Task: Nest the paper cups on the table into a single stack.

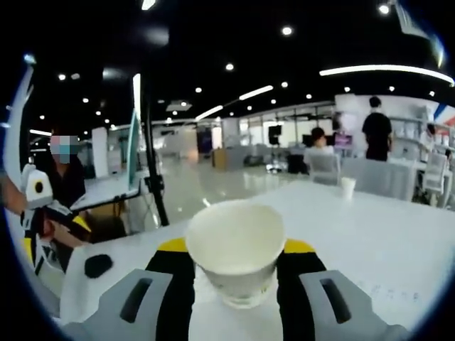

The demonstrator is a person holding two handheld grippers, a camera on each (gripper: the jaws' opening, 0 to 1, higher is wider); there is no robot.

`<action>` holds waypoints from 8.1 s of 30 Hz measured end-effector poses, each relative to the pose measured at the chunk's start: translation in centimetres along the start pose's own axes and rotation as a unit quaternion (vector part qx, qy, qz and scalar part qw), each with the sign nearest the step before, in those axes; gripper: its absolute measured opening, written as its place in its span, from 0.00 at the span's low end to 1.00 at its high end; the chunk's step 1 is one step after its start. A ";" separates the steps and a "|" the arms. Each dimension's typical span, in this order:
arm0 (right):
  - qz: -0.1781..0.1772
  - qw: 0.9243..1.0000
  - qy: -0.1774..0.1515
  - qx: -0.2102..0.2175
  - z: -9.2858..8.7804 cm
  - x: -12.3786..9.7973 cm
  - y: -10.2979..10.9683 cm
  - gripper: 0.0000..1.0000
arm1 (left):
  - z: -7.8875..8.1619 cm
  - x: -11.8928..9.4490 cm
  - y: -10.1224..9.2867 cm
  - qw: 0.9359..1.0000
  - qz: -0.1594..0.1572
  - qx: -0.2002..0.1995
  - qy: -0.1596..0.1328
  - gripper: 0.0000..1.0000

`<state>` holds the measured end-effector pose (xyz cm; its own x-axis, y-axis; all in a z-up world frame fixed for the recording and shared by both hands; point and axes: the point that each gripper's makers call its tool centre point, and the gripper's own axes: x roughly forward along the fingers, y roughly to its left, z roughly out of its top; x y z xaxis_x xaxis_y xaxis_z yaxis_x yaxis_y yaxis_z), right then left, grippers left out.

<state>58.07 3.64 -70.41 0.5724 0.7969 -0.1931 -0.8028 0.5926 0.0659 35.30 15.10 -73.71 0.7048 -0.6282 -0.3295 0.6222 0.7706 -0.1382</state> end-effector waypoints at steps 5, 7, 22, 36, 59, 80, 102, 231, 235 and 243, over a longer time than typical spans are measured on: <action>-0.001 1.000 0.002 -0.002 0.0 -1.1 0.5 0.42 | 0.5 -0.1 -0.1 1.000 0.000 -0.003 -0.004 0.99; -0.001 1.000 0.002 -0.002 0.2 -1.4 0.6 0.42 | 0.4 -0.1 -0.2 1.000 -0.002 -0.002 -0.003 0.99; 0.004 1.000 -0.005 0.002 1.4 -3.4 2.4 0.42 | -0.1 -0.2 -1.5 0.999 -0.012 0.025 0.022 0.99; 0.002 1.000 -0.005 0.003 1.6 -5.6 3.9 0.42 | -0.1 -0.7 -2.1 1.000 -0.015 0.012 0.022 0.99; 0.011 1.000 -0.006 0.004 1.8 -8.1 7.0 0.42 | 0.0 -1.6 -2.5 1.000 -0.017 0.013 0.021 0.99; 0.025 1.000 0.012 0.005 0.1 -9.9 9.6 0.42 | -1.0 -1.6 -2.8 0.997 -0.024 0.049 0.048 0.99; 0.058 0.998 0.030 -0.010 -1.0 -13.0 13.9 0.42 | -2.4 -3.0 -2.6 0.996 -0.040 0.060 0.045 0.99; 0.071 0.995 0.075 0.012 -11.8 -14.6 21.1 0.45 | -3.4 -2.4 -3.0 0.997 -0.047 0.033 0.050 0.99; 0.069 0.995 0.077 0.005 -11.9 -14.6 21.0 0.46 | -3.5 -2.4 -3.0 0.997 -0.048 0.034 0.051 0.99; 0.064 0.994 0.090 -0.002 -11.8 -14.6 20.7 0.60 | -3.3 -2.2 -3.1 0.997 -0.049 0.035 0.051 0.99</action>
<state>31.18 2.88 -77.75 0.4267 0.8315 -0.3556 -0.8680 0.4869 0.0970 30.68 14.43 -75.67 0.6042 -0.6826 -0.4111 0.7108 0.6949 -0.1090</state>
